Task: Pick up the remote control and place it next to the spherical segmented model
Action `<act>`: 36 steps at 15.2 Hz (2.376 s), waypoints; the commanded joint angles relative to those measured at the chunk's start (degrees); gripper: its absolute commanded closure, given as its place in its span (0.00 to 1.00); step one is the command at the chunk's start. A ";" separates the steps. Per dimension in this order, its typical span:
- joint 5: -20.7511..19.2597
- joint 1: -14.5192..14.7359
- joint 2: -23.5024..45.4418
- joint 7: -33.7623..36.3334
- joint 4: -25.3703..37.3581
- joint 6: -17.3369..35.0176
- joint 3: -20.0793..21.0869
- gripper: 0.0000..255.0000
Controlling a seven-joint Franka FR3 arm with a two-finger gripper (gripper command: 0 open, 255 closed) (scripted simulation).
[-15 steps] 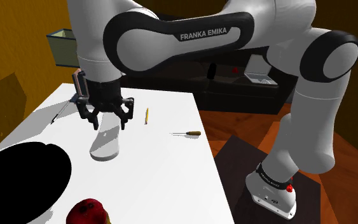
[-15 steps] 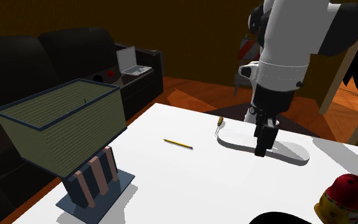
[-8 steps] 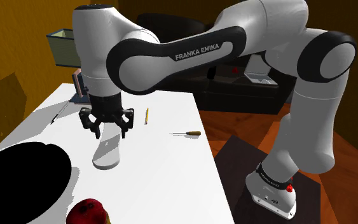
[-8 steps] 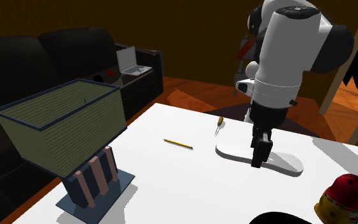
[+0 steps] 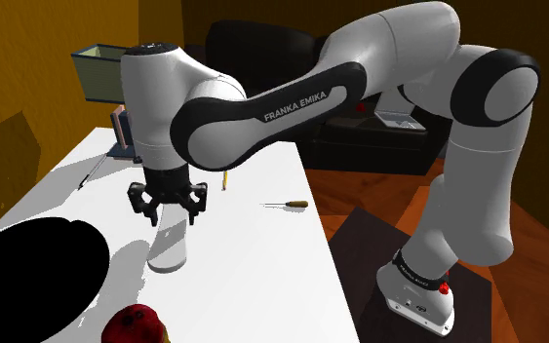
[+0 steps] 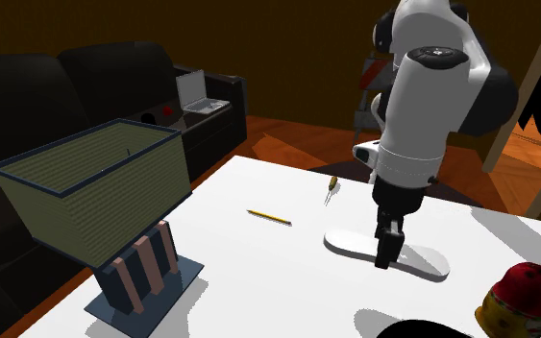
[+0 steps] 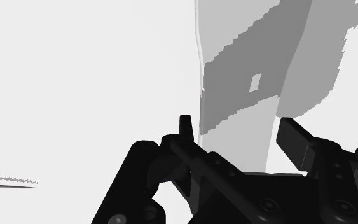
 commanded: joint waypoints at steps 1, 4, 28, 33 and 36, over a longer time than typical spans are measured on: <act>-0.35 0.12 0.79 0.19 -0.53 1.33 -0.13 1.00; -0.74 0.19 1.57 0.43 -1.80 3.32 -0.30 1.00; -0.77 0.13 1.60 0.43 -2.19 3.73 -0.32 0.00; -0.50 0.07 1.03 0.25 -1.43 2.45 -0.21 0.00; -0.50 0.07 1.03 0.25 -1.43 2.45 -0.21 0.00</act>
